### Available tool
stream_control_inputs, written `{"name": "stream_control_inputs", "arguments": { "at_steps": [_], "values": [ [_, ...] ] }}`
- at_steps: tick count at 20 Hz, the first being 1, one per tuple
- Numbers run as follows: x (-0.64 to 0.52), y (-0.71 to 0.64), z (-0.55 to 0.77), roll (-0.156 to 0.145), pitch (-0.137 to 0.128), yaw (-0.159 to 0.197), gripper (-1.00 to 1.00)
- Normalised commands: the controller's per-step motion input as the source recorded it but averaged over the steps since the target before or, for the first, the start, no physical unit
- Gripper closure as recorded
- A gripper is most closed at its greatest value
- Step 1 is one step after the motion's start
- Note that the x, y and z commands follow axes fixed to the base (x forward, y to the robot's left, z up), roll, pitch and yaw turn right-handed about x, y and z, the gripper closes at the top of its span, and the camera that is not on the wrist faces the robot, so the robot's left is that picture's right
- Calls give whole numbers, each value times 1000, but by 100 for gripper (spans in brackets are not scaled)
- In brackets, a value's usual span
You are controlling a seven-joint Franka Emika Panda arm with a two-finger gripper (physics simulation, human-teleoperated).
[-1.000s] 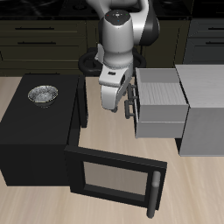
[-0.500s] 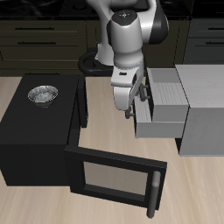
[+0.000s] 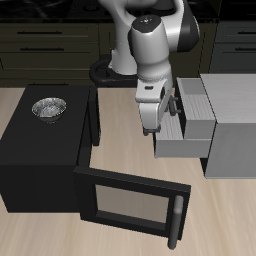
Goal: Close the top drawer of the white cabinet
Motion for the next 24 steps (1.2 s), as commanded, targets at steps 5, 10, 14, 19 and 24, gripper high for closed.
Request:
{"name": "stream_control_inputs", "arguments": {
  "at_steps": [5, 10, 14, 19, 24],
  "values": [
    [63, 281, -110, 49, 21, -4, -100],
    [57, 289, -10, 44, 3, -21, -100],
    [15, 255, 10, 38, -15, -11, -100],
    [10, 265, -3, 34, -13, -16, -100],
    [-4, 275, -11, 39, -18, -15, -100]
  ]
}}
